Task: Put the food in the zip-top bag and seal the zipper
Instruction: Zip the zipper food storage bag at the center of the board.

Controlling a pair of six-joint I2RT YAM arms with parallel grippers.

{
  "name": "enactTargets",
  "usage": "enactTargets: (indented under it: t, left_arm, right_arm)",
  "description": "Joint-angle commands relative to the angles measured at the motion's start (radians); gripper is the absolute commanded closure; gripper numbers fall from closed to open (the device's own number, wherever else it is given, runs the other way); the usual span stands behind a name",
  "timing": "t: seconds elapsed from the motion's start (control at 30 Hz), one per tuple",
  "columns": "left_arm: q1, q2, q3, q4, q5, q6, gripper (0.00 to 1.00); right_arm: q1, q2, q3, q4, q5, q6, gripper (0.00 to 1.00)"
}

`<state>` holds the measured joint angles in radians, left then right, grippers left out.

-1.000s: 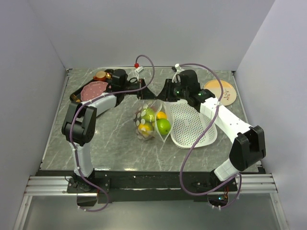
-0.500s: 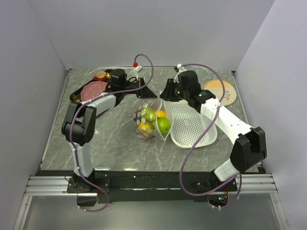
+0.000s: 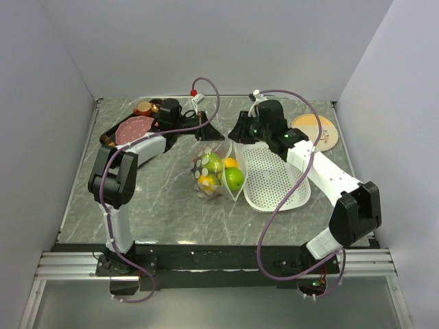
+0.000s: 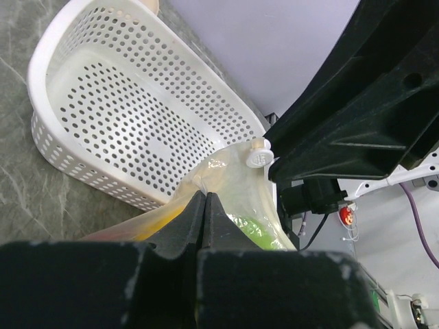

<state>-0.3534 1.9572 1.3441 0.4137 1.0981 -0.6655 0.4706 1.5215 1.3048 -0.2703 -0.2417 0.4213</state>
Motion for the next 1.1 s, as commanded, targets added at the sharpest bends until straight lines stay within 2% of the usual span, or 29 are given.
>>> enactTargets:
  t: [0.0,0.07,0.13,0.43,0.97,1.07]
  left_arm:
    - [-0.007,-0.038,0.006,0.008,-0.014,0.023,0.99]
    - [-0.007,-0.040,0.010,-0.007,-0.014,0.029,0.99]
    - [-0.007,-0.041,0.012,-0.013,-0.020,0.037,0.99]
    - [-0.010,-0.044,0.009,-0.015,-0.029,0.033,0.99]
    - [-0.012,-0.041,0.021,-0.007,-0.023,0.021,0.99]
    - [-0.012,-0.046,0.012,0.005,-0.021,0.014,0.99]
  right_arm:
    - [-0.001,-0.023,0.053,0.029,0.021,-0.013,0.74]
    - [-0.001,-0.020,0.048,0.045,0.021,-0.012,0.80]
    - [-0.001,-0.014,0.048,0.051,0.019,-0.012,0.80]
    - [0.002,0.023,0.089,0.026,0.001,-0.021,0.69]
    - [0.026,0.046,0.109,-0.024,0.081,-0.058,0.68]
    - [0.026,0.046,0.117,-0.046,0.116,-0.065,0.65]
